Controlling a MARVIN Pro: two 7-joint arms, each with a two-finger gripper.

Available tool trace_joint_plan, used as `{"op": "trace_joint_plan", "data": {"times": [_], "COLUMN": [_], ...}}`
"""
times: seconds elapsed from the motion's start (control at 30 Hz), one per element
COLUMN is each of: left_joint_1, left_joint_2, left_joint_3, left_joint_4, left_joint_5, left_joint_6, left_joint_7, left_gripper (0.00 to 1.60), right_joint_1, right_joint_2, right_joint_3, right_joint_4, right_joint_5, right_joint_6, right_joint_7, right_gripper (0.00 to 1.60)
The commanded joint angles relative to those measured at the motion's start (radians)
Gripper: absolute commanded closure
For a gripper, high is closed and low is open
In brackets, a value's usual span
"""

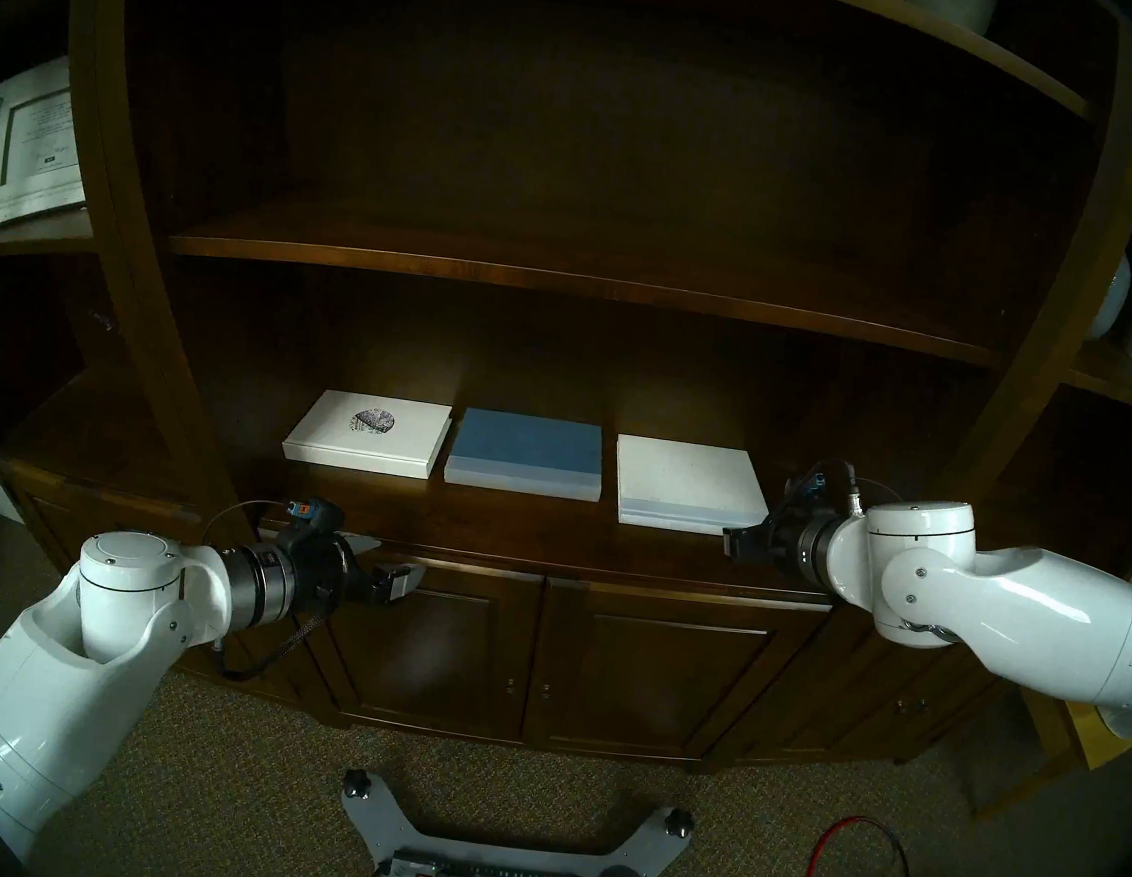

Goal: Close the books and align them horizontally on the shelf

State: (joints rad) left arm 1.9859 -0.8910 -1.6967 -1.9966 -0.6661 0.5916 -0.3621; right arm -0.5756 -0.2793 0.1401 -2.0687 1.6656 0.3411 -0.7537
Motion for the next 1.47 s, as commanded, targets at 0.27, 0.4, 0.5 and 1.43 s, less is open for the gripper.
{"op": "trace_joint_plan", "data": {"times": [0.27,0.4,0.5,1.43], "left_joint_1": [-0.018,-0.018,-0.018,-0.02], "left_joint_2": [0.002,0.002,0.002,0.002], "left_joint_3": [-0.008,-0.008,-0.008,-0.008], "left_joint_4": [-0.019,-0.019,-0.019,-0.021], "left_joint_5": [-0.001,-0.001,-0.001,-0.002], "left_joint_6": [-0.007,-0.007,-0.007,-0.008], "left_joint_7": [-0.002,-0.002,-0.002,-0.002], "left_gripper": [0.0,0.0,0.0,0.0], "right_joint_1": [-0.006,-0.023,-0.033,-0.093], "right_joint_2": [0.079,0.099,0.112,0.163], "right_joint_3": [0.007,-0.014,-0.027,-0.12], "right_joint_4": [-0.014,-0.015,-0.019,0.075], "right_joint_5": [-0.043,-0.062,-0.074,-0.289], "right_joint_6": [-0.12,-0.139,-0.143,-0.318], "right_joint_7": [0.245,0.317,0.354,0.751], "right_gripper": [0.0,0.0,0.0,0.0]}}
